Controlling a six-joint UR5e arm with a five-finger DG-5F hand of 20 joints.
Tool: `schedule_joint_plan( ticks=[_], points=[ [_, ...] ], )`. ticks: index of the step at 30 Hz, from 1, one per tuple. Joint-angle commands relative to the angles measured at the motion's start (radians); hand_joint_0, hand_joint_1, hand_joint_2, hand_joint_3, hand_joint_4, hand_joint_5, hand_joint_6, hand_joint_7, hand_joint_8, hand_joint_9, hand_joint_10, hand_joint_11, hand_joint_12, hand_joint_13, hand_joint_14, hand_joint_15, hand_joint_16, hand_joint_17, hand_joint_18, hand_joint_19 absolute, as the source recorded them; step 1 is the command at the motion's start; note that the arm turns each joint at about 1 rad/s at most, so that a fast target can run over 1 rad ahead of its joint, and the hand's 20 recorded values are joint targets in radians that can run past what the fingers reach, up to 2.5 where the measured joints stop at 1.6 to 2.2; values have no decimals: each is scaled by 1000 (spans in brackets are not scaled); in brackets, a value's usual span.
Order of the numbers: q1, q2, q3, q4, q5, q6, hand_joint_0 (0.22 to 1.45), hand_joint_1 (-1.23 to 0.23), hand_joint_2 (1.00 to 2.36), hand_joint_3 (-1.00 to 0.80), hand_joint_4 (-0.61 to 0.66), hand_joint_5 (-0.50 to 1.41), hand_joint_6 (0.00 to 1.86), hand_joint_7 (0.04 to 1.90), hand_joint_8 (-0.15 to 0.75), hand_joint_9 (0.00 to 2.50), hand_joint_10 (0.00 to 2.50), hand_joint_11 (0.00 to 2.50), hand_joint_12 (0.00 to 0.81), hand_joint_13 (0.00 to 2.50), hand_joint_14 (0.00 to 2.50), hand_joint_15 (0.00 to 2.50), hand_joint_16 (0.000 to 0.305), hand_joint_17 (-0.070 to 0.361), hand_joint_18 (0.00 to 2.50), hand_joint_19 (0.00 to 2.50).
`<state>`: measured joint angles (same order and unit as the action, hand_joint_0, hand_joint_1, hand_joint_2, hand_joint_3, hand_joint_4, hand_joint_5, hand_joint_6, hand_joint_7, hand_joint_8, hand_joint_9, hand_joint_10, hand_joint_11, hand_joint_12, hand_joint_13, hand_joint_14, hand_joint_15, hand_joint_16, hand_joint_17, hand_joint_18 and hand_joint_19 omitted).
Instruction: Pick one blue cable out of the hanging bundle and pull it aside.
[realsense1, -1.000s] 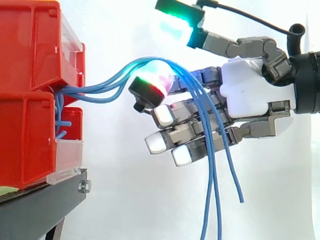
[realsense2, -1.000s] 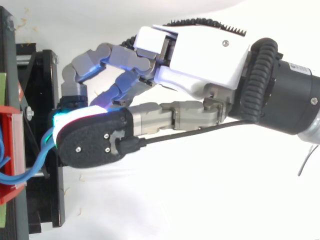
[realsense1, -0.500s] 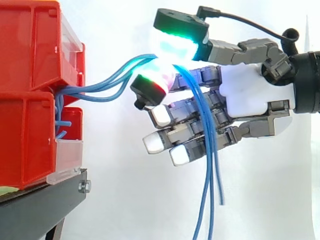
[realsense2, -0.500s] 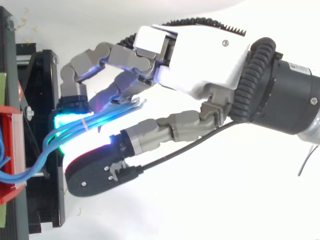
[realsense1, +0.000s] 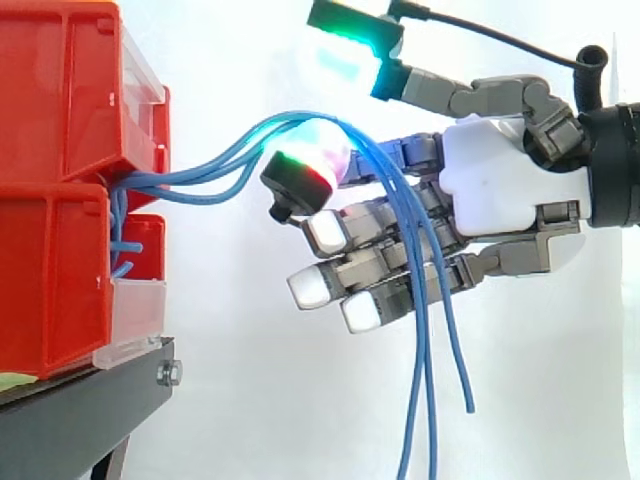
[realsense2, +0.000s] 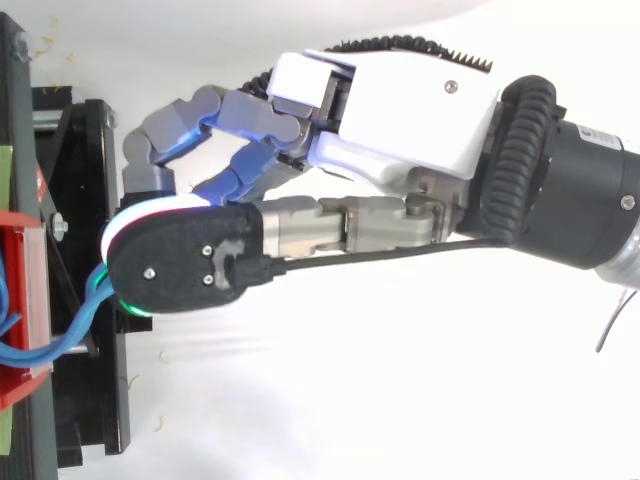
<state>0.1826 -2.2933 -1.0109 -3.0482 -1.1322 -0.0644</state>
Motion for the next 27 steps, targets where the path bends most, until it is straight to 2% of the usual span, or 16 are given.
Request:
schedule_joint_plan(
  ticks=[1, 2, 5, 10, 13, 19, 27],
  points=[
    [0, 0, 0, -1, 0, 0, 557, -450, 1013, -317, 79, -117, 885, 1141, 303, 960, 24, 705, 393, 740, 19, 538, 48, 108, 645, 598],
    [0, 0, 0, -1, 0, 0, 545, -480, 1016, -214, 83, -109, 890, 1142, 319, 979, 21, 714, 407, 767, 18, 541, 51, 115, 691, 582],
    [0, 0, 0, 0, 0, 0, 537, -595, 1005, -70, 102, -94, 890, 1151, 385, 1052, 20, 721, 472, 863, 16, 548, 65, 145, 836, 513],
    [0, 0, 0, 3, 0, 0, 554, -724, 1001, 19, 93, -119, 925, 1087, 382, 1007, 17, 773, 480, 867, 18, 562, 67, 151, 863, 489],
    [0, 0, 0, 3, 0, 0, 570, -763, 1007, -19, 83, -132, 934, 1064, 361, 967, 18, 788, 453, 831, 18, 565, 63, 141, 821, 500],
    [0, 0, 0, 0, 0, 0, 615, -823, 1018, -169, 29, -153, 930, 1138, 288, 890, 23, 798, 382, 756, 23, 574, 49, 110, 684, 528],
    [0, 0, 0, 2, 0, 0, 692, -886, 1005, -429, -36, -158, 927, 1120, 272, 860, 24, 776, 376, 743, 20, 553, 47, 107, 675, 503]
  ],
)
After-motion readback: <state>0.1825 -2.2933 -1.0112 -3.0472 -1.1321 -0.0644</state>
